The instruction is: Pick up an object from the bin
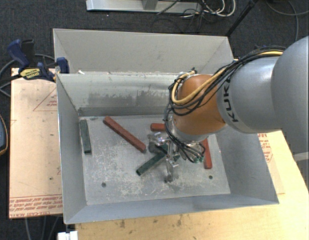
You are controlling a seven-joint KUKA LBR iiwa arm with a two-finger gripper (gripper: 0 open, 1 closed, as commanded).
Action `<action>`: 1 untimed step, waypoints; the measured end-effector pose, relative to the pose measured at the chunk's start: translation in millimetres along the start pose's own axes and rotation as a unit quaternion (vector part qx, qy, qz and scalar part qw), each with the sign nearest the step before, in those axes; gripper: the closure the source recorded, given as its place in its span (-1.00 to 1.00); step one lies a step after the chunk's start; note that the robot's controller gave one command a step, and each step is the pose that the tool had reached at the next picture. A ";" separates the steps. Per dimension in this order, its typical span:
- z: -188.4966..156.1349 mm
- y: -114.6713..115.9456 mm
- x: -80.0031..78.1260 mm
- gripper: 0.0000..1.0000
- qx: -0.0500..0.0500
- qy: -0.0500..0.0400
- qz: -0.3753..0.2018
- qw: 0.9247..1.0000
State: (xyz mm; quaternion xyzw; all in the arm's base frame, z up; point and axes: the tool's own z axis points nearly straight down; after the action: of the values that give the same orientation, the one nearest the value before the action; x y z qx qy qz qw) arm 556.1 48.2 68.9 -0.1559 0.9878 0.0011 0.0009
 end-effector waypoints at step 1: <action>-0.1 0.5 -0.6 -1.00 0.000 0.000 0.001 1.000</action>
Offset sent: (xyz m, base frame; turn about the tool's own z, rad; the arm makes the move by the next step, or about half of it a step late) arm 0.0000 0.0000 0.0000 0.0000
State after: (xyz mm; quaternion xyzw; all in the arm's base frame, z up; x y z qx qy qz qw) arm 556.6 48.9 69.0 -0.1548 0.9879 0.0011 0.0010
